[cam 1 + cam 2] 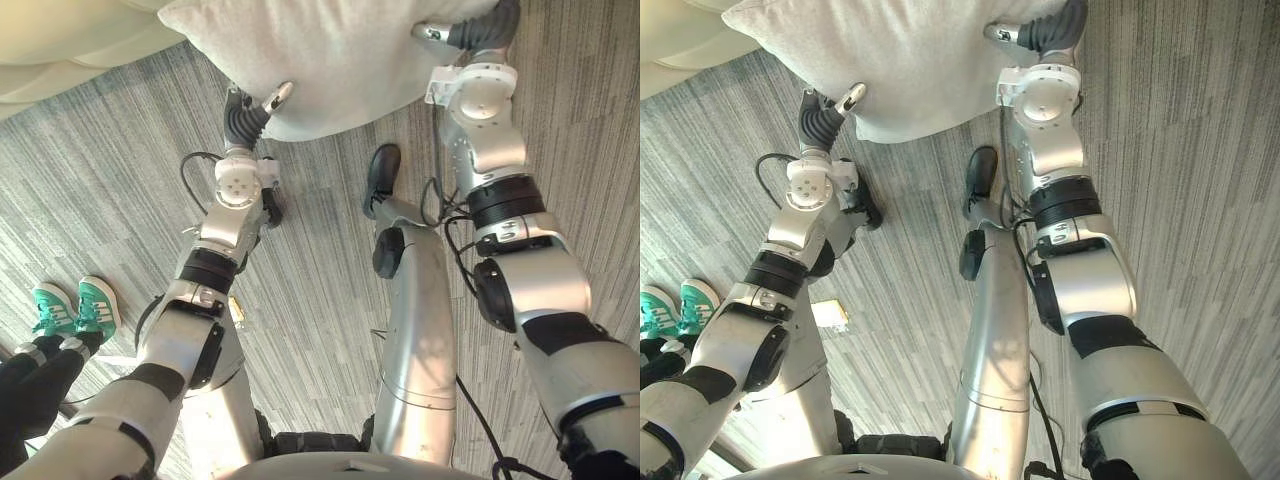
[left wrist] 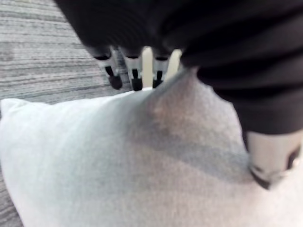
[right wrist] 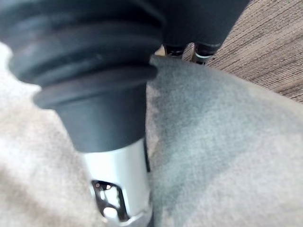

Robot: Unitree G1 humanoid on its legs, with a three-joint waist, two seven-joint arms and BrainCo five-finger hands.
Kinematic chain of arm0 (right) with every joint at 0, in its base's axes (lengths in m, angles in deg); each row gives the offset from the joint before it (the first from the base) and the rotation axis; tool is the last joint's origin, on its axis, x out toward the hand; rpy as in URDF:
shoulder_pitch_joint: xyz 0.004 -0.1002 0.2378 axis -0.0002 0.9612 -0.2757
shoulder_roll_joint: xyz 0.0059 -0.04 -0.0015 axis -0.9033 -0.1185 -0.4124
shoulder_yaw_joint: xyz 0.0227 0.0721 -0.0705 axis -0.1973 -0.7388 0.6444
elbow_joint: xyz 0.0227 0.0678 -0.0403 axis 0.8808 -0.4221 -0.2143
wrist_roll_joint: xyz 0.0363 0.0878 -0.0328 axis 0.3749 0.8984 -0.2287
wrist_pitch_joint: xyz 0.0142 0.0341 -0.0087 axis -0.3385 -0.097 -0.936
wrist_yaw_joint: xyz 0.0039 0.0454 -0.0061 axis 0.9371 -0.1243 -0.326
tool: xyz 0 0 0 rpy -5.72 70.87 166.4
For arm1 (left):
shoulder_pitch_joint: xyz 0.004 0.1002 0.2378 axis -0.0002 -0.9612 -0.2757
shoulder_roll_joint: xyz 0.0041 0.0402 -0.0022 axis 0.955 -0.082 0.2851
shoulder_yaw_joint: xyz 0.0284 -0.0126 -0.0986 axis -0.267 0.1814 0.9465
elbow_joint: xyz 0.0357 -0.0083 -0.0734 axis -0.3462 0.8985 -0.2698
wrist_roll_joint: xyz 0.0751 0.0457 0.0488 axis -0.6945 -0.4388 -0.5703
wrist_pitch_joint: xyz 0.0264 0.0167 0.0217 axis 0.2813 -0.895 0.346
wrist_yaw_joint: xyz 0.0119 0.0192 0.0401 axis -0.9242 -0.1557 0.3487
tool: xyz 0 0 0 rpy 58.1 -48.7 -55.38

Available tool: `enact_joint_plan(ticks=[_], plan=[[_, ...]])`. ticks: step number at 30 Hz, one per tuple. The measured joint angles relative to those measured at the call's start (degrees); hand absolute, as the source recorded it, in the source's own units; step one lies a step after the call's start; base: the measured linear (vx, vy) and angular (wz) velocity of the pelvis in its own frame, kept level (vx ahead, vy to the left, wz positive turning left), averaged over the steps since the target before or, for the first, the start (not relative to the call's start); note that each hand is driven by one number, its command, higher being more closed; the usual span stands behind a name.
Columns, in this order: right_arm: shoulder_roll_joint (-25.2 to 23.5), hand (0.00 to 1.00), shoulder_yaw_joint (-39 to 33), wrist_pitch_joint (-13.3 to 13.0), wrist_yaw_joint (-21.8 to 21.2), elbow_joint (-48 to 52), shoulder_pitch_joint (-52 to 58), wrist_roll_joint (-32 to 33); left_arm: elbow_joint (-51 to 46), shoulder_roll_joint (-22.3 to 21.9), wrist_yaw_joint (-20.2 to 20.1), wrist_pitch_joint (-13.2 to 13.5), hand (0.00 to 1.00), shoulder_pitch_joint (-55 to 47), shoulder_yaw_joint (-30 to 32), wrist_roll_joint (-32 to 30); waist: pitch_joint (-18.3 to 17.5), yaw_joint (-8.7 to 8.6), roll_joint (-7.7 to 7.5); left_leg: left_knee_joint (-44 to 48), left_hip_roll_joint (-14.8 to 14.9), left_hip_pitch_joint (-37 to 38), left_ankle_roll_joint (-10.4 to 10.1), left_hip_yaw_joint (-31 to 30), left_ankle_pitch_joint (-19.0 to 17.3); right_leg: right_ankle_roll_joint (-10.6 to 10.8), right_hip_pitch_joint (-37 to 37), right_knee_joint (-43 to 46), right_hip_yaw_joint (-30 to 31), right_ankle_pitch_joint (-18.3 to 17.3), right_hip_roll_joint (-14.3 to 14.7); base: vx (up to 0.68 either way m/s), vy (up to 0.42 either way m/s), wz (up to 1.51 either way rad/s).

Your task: Pick up cushions and gather them together orderly.

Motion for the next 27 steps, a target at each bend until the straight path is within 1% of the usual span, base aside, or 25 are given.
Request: enact_joint_plan(ticks=[3,5,7,9,12,13,15,17,18,19,20,21,22,24,25,26,27], plan=[[-1.4,1.00,0.0,0.0,1.3,3.9,1.3,0.0,-1.6,-0.3,1.4,-0.3,1.00,-0.5,0.0,-0.1,0.0,-0.50,0.00,0.5,0.2,-0.6,0.0,-0.3,-0.1,0.4,-0.6,0.5,-0.1,-0.4,0.0,-0.07,0.014,0.00],[-1.6,1.00,0.0,-0.1,2.3,8.2,3.4,-0.5,-3.8,0.4,2.9,-0.8,1.00,-1.0,0.5,-0.6,0.0,-0.63,0.00,0.7,0.4,-1.5,-0.1,-0.6,-0.1,0.1,-1.3,0.6,-0.3,-0.2,0.2,-0.07,0.015,-0.01],[-1.7,1.00,0.0,-0.2,2.4,10.6,5.1,-0.5,-5.4,1.1,3.8,-1.3,1.00,-2.2,0.6,-1.7,0.0,-0.66,-0.01,1.1,0.9,-1.8,-0.1,-0.8,-0.1,0.0,-1.4,0.6,-0.5,0.0,0.6,-0.08,0.011,-0.10],[-2.2,1.00,0.0,-1.0,2.4,12.4,6.4,-0.5,-6.6,1.9,4.4,-1.7,1.00,-3.3,0.7,-2.5,0.0,-0.79,-0.01,1.3,1.2,-1.8,-0.3,-1.1,0.1,0.0,-1.2,0.6,-0.7,0.1,0.9,-0.07,0.003,-0.10],[-4.0,1.00,-0.1,-3.1,2.0,15.9,9.2,-1.4,-9.5,1.9,5.5,-2.3,1.00,-5.4,1.3,-4.0,0.0,-1.28,-0.01,1.2,1.2,-1.0,-0.5,-1.9,0.4,-0.4,-0.1,0.5,-1.5,0.4,0.9,-0.06,-0.003,-0.01],[-4.6,1.00,-0.1,-3.4,1.9,16.8,10.2,-1.7,-10.1,1.9,5.8,-2.3,1.00,-6.2,1.3,-4.4,-0.1,-1.34,-0.01,1.0,1.2,-0.3,-0.6,-2.0,0.4,-0.5,0.8,0.3,-1.7,0.3,0.9,-0.07,-0.009,0.01],[-6.0,1.00,-0.2,-4.0,1.1,19.1,12.7,-1.6,-12.2,1.8,5.9,-2.3,1.00,-8.3,1.5,-4.5,-0.1,-1.47,-0.01,-0.1,1.2,1.9,-1.0,-2.1,0.7,-0.6,3.2,-0.8,-2.0,0.2,1.0,-0.07,-0.014,-0.01],[-8.3,1.00,-0.1,-5.8,-0.5,22.3,17.2,-1.6,-15.8,1.6,5.9,-2.3,1.00,-11.4,2.3,-4.5,-0.2,-1.54,-0.04,-3.3,0.8,6.1,-1.5,-2.2,1.7,-1.0,7.8,-3.9,-3.0,0.5,0.9,-0.08,-0.022,0.01],[-8.8,1.00,-0.1,-6.1,-0.8,23.0,18.4,-1.6,-16.4,1.5,5.9,-2.3,1.00,-12.0,2.4,-4.5,-0.3,-1.54,-0.05,-4.3,0.7,7.2,-1.9,-2.2,1.9,-1.3,9.0,-4.9,-3.2,0.6,0.9,-0.08,-0.029,0.06],[-9.4,1.00,-0.1,-6.3,-1.2,24.1,19.9,-1.6,-17.2,1.5,5.9,-2.3,1.00,-12.6,2.4,-4.5,-0.3,-1.52,-0.05,-5.9,0.4,9.1,-2.1,-2.2,2.1,-1.5,11.0,-6.3,-3.4,0.8,0.9,-0.07,-0.033,0.11],[-10.5,1.00,-0.1,-7.0,-2.3,24.4,22.3,-1.6,-18.9,1.4,5.8,-2.3,1.00,-14.4,2.5,-4.5,-0.4,-1.58,-0.05,-9.0,-0.3,12.6,-2.8,-2.2,3.2,-1.7,14.7,-9.1,-4.0,1.3,0.8,-0.06,-0.036,0.10],[-10.8,1.00,-0.1,-7.2,-2.7,24.4,23.1,-1.6,-19.5,1.4,5.8,-2.3,1.00,-15.1,2.5,-4.5,-0.4,-1.49,-0.06,-9.9,-0.4,13.9,-3.0,-2.2,3.4,-1.8,16.0,-10.0,-4.3,1.5,0.8,-0.06,-0.040,0.05],[-11.4,1.00,-0.1,-7.2,-3.4,25.1,24.9,-1.6,-21.2,1.4,5.7,-2.3,1.00,-16.9,2.5,-4.8,-0.4,-1.28,-0.09,-11.8,-0.4,16.5,-3.5,-2.2,3.9,-2.1,18.9,-12.0,-4.9,1.9,0.8,-0.04,-0.043,0.01],[-12.3,1.00,0.2,-7.4,-4.8,28.3,29.0,-1.6,-24.6,1.3,5.4,-2.3,1.00,-19.8,2.5,-5.0,-0.5,-1.19,-0.07,-15.3,-1.3,21.1,-4.0,-2.2,5.0,-2.3,23.5,-14.7,-5.4,2.1,0.7,-0.03,-0.053,0.08],[-12.5,1.00,0.2,-7.5,-5.4,29.0,29.9,-1.6,-25.7,1.2,5.2,-2.3,1.00,-20.8,2.5,-5.5,-0.5,-1.12,-0.07,-16.0,-1.5,22.3,-3.7,-2.1,5.3,-2.5,24.7,-15.5,-5.7,2.2,0.7,-0.01,-0.041,0.05],[-12.8,1.00,0.3,-7.5,-5.9,29.8,31.5,-1.6,-27.3,0.5,4.8,-2.3,1.00,-22.4,2.4,-6.2,-0.5,-1.06,-0.06,-17.2,-1.6,24.6,-3.8,-2.1,5.5,-2.5,27.1,-16.6,-6.2,2.3,0.8,0.02,-0.057,0.03],[-13.3,1.00,0.6,-7.9,-6.9,31.2,34.7,-1.6,-29.9,-1.2,4.4,-2.3,1.00,-25.3,2.4,-7.2,-1.3,-0.88,-0.15,-18.8,-2.0,28.8,-4.0,-2.1,5.7,-2.5,31.2,-18.0,-6.5,2.4,0.8,0.04,-0.059,0.04]])
